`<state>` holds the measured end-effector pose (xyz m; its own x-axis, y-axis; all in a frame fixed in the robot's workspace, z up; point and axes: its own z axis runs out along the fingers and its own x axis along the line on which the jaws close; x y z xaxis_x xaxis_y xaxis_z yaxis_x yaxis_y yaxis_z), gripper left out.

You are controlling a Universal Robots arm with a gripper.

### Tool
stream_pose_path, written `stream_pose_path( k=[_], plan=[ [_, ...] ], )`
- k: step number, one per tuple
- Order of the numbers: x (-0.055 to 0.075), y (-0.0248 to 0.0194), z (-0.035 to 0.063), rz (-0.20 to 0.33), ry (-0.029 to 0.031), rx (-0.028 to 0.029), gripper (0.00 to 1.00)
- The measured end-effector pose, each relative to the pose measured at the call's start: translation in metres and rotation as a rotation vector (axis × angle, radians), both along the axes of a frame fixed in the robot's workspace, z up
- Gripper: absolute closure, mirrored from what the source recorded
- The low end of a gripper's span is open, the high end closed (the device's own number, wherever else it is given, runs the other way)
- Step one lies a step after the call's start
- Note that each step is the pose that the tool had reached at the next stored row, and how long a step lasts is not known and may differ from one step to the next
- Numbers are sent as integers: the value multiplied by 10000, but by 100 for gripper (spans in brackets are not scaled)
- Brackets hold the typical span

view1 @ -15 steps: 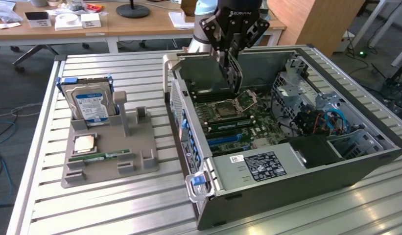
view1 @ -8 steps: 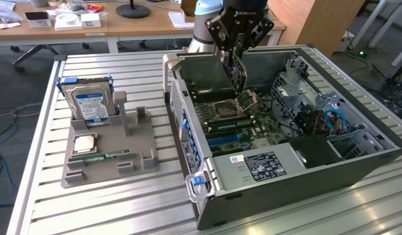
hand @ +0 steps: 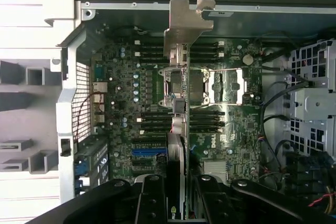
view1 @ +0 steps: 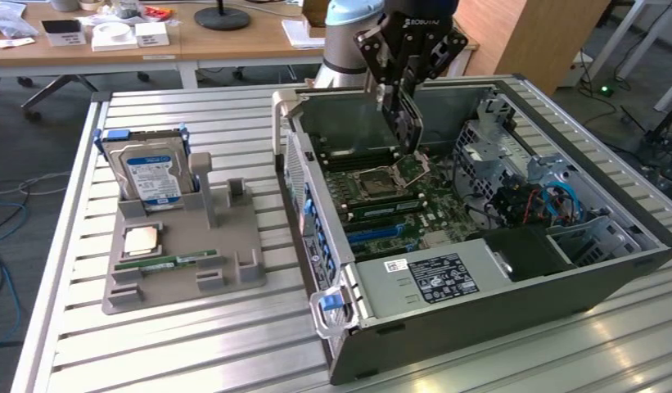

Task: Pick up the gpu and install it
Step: 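Pick up the gpu and move the gpu toward the slot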

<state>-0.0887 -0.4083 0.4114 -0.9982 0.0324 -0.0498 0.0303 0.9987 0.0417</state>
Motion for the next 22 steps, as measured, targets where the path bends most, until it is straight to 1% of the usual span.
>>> stream_pose_path(
  k=[6,15,16,17,18,22],
  plan=[
    [130,0,0,0,0,0,74],
    [377,0,0,1,0,0,74],
    [548,0,0,1,0,-1,74],
    [633,0,0,0,0,0,74],
    [754,0,0,-1,0,0,74],
    [856,0,0,-1,0,0,74]
  ],
)
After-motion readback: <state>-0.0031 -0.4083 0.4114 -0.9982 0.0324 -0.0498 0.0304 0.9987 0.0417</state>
